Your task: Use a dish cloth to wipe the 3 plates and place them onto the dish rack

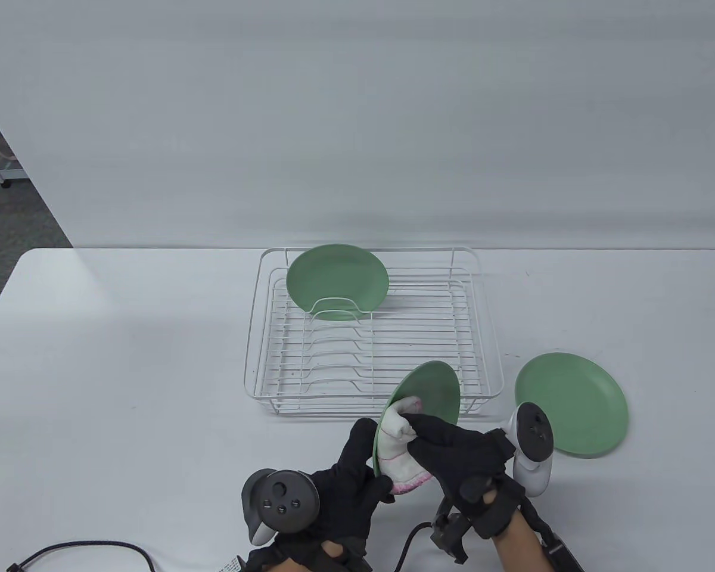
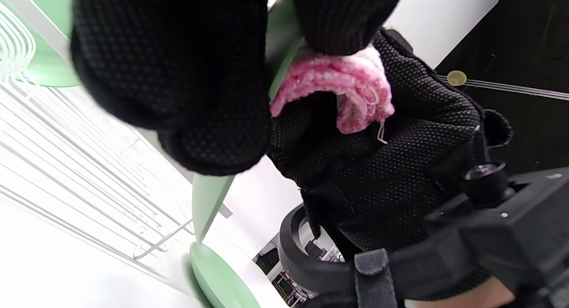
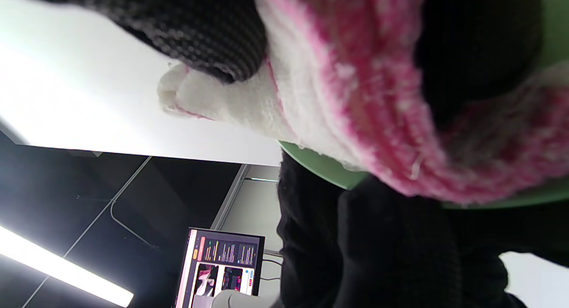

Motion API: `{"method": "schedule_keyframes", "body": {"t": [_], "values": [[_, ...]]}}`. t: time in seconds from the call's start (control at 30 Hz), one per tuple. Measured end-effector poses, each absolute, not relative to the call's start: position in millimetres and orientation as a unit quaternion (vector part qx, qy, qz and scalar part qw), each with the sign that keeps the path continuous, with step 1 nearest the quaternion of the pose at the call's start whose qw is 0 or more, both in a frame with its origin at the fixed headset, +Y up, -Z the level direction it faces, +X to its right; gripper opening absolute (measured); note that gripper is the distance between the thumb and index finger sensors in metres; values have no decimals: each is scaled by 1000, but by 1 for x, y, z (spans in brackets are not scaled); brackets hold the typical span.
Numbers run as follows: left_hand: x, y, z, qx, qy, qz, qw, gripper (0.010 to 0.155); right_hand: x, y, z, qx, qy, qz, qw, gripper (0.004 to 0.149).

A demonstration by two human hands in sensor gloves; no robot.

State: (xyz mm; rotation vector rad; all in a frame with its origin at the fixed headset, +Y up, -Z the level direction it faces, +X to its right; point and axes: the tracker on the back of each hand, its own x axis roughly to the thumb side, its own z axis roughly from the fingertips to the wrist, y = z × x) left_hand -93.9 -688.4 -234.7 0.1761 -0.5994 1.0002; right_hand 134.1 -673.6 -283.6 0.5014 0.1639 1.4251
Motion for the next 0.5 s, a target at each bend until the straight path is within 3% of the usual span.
{"method": "schedule_keyframes", "body": {"t": [0.17, 0.27, 0.4, 0.5], "values": [[-99, -699, -240, 34, -218, 568, 793, 81, 138, -671, -282, 167, 78, 658, 730, 50], [-114, -701, -247, 18, -169, 636, 753, 83, 147, -654, -274, 166, 49, 656, 735, 50], [-157, -692, -261, 48, -87, 728, 679, 85, 174, -628, -264, 179, -10, 607, 775, 50], [-190, -682, -269, 103, -26, 748, 655, 71, 196, -621, -263, 174, -36, 606, 775, 50]]}}
